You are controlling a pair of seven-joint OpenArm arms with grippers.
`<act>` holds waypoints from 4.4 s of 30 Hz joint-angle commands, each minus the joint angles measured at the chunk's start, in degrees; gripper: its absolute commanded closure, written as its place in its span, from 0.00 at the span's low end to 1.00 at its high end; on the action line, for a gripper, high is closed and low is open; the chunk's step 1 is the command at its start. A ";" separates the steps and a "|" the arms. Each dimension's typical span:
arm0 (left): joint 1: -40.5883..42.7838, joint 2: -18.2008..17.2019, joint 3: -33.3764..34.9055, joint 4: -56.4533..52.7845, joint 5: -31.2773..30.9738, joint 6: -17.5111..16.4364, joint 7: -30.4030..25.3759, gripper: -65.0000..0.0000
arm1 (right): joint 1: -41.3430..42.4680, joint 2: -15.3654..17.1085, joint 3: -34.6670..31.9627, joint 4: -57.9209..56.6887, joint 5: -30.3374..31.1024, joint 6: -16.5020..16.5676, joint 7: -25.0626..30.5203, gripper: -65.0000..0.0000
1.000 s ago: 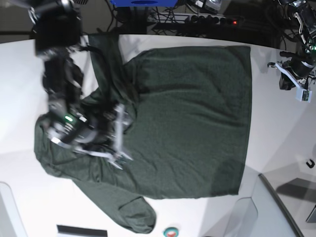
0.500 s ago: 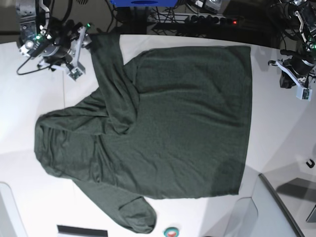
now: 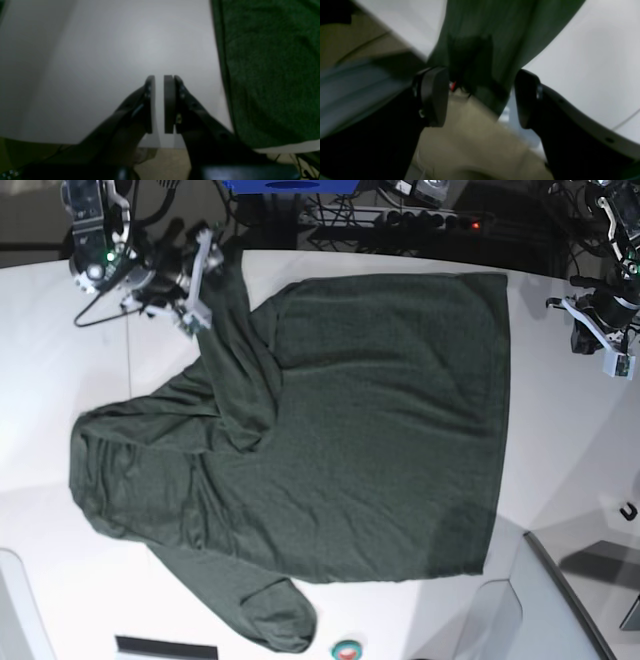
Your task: Layout the t-shirt on the table in an organized manner, then fold the t-shirt properly
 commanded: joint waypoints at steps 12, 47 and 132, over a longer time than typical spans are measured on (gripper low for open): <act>0.49 -1.50 -0.44 1.51 -0.84 0.28 -1.21 0.90 | -0.59 0.92 0.52 -0.70 -1.26 -0.07 -0.59 0.94; 2.95 -1.77 -0.36 1.42 -0.84 0.28 -1.03 0.90 | 36.95 -11.03 -19.96 -1.40 -1.26 -0.07 -15.54 0.99; 5.76 -1.68 -0.36 1.25 -0.84 0.37 -1.21 0.90 | 24.90 -7.43 -18.82 12.40 -0.82 -10.53 -14.31 0.98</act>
